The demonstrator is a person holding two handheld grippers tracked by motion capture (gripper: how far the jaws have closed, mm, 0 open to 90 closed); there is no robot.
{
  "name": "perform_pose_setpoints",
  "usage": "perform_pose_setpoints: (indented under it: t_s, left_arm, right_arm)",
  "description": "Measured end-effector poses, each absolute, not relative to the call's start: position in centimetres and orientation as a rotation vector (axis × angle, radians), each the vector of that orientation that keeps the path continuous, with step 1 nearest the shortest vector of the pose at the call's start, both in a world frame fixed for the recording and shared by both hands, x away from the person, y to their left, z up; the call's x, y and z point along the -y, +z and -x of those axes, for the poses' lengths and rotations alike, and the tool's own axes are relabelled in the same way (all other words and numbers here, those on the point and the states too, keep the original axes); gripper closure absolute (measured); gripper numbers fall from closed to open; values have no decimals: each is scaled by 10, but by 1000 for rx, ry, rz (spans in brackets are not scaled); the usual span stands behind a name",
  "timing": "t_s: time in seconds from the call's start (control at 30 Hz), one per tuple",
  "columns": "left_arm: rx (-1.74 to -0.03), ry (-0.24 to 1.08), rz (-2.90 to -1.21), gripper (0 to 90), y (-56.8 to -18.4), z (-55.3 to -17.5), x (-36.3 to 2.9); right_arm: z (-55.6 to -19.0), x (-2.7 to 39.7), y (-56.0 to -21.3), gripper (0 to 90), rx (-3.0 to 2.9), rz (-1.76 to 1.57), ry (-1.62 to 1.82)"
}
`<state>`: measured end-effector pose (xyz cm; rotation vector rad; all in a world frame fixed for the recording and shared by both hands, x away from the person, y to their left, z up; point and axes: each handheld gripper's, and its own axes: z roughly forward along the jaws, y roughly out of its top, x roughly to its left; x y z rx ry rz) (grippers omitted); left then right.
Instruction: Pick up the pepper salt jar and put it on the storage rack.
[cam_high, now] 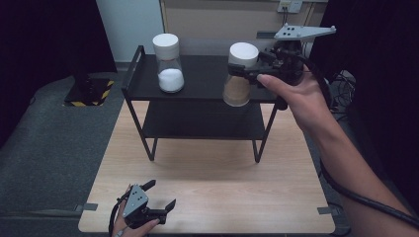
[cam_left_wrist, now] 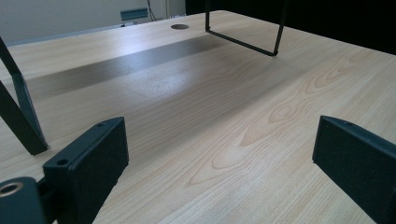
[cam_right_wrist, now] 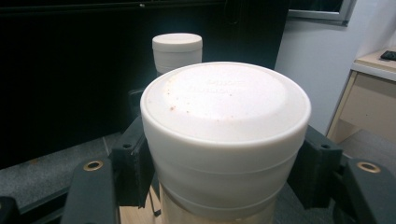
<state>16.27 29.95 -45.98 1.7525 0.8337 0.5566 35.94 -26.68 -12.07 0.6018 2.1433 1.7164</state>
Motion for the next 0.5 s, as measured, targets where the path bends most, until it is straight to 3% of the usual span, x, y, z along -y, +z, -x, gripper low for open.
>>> perform_pose_setpoints:
  t_s: [0.5]
  left_arm:
    - [-826, 540, -1765, 28, -461, -165, -298]
  right_arm:
    - [-378, 254, -120, 348, -2134, -623, 1687]
